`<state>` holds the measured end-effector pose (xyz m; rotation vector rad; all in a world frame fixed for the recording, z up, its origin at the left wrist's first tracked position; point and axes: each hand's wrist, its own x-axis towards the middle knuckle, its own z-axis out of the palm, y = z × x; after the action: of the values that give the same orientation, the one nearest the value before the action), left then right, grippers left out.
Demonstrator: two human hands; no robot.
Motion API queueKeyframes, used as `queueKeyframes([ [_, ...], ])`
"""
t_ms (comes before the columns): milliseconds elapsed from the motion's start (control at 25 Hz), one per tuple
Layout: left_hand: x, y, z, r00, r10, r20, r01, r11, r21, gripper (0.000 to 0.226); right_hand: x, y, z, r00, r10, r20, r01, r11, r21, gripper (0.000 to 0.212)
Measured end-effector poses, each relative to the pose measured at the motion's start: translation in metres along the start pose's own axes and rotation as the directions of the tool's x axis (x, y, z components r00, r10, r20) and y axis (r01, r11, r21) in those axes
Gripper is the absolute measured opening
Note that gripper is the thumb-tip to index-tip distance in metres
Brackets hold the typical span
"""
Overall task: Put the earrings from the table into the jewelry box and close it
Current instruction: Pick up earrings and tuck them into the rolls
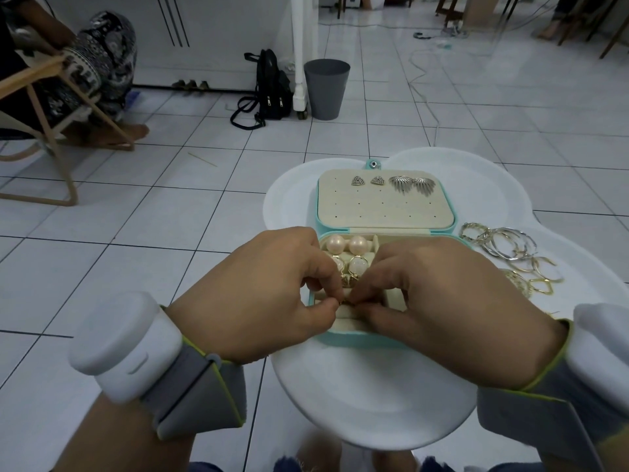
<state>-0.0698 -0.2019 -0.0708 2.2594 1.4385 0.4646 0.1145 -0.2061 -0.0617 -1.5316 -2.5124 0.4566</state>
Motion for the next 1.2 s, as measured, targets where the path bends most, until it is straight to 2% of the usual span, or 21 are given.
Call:
queueKeyframes([
  [120,-0.0009,0.0025,-0.0005,1.000,-0.008,-0.002,0.008,1.000,0.002,0.024,-0.0014,0.0014,0.0001,1.000,-0.023,-0.009,0.023,0.999,-0.023,0.027],
  [360,-0.0011,0.0023,-0.0040,1.000,-0.016,-0.020,0.016,1.000,-0.024,0.019,-0.0018,0.0086,0.0001,0.999,-0.007,-0.052,0.013,0.992,0.122,0.024],
  [800,0.0012,0.0027,-0.0006,0.999,-0.033,-0.017,0.033,0.999,0.005,0.020,0.0004,0.0053,0.0033,0.997,-0.021,-0.068,0.029,0.994,0.107,0.024],
  [1040,0.0023,0.0036,-0.0020,0.998,-0.059,-0.001,0.059,0.998,0.013,0.022,-0.0005,0.0043,0.0003,0.998,0.008,-0.055,-0.005,0.999,0.054,0.013],
  [1200,0.0035,0.0040,-0.0025,0.997,-0.082,0.010,0.082,0.996,0.046,0.025,-0.0015,0.0003,-0.0001,1.000,-0.004,-0.012,0.004,1.000,0.006,0.024],
])
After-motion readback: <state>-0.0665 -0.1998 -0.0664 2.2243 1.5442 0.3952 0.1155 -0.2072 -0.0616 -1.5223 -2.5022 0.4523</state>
